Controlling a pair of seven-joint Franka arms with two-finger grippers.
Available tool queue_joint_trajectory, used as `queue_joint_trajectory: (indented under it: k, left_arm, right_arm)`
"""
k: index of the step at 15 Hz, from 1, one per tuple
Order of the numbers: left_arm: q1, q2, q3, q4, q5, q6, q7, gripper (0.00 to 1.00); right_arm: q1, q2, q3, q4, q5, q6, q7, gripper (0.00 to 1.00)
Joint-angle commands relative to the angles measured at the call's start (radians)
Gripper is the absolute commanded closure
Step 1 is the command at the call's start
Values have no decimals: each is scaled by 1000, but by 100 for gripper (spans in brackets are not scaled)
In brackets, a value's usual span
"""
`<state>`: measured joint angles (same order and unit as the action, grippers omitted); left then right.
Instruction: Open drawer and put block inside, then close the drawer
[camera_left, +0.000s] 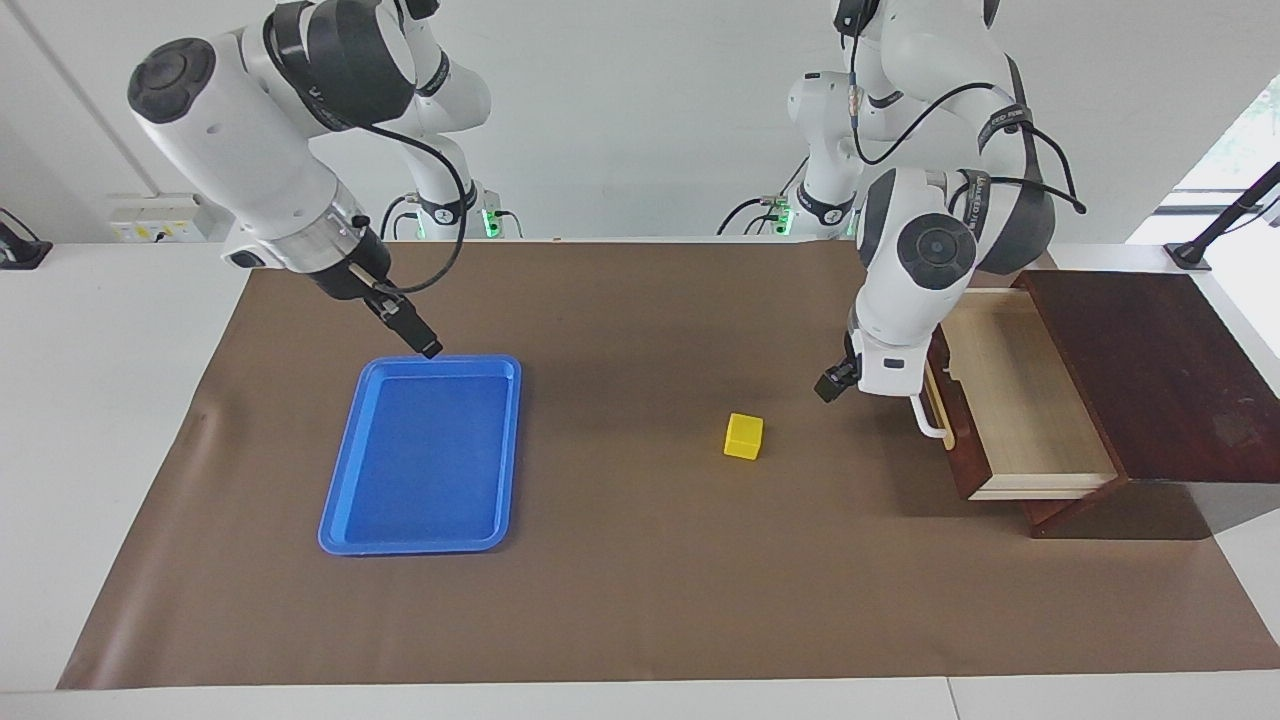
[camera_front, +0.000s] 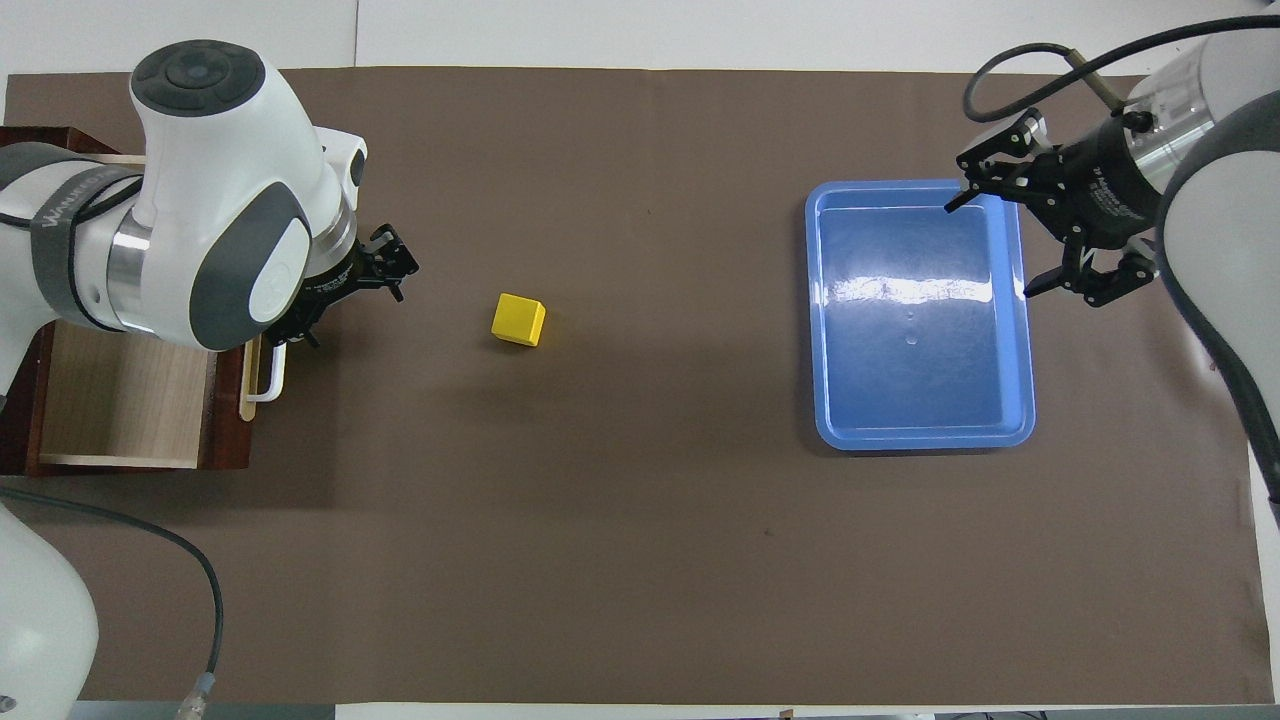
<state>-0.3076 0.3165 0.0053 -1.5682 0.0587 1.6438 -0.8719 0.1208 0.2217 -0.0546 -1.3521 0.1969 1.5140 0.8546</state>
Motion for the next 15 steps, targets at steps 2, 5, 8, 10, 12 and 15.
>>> queue_joint_trajectory:
  k: [2, 5, 8, 10, 12, 15]
  left_arm:
    - [77, -33, -4, -42, -2, 37, -187, 0]
    - [123, -31, -7, -38, -2, 118, -219, 0]
    - [134, -31, -7, -36, -5, 146, -156, 0]
    - [122, -34, -4, -45, -4, 146, -148, 0]
    - [133, -36, -7, -44, -5, 149, -150, 0]
    - [127, -36, -7, -44, -5, 152, -153, 0]
  right_arm:
    - [-20, -61, 10, -61, -115, -5, -268, 0]
    - [-24, -76, 10, -93, -145, 5, -518, 0]
    - [-41, -85, 10, -114, -165, 9, -702, 0]
    - [-52, -85, 10, -113, -172, 15, -819, 0]
    - [-59, -85, 10, -114, -195, 28, -874, 0]
    - [-59, -85, 12, -116, -212, 32, -897, 0]
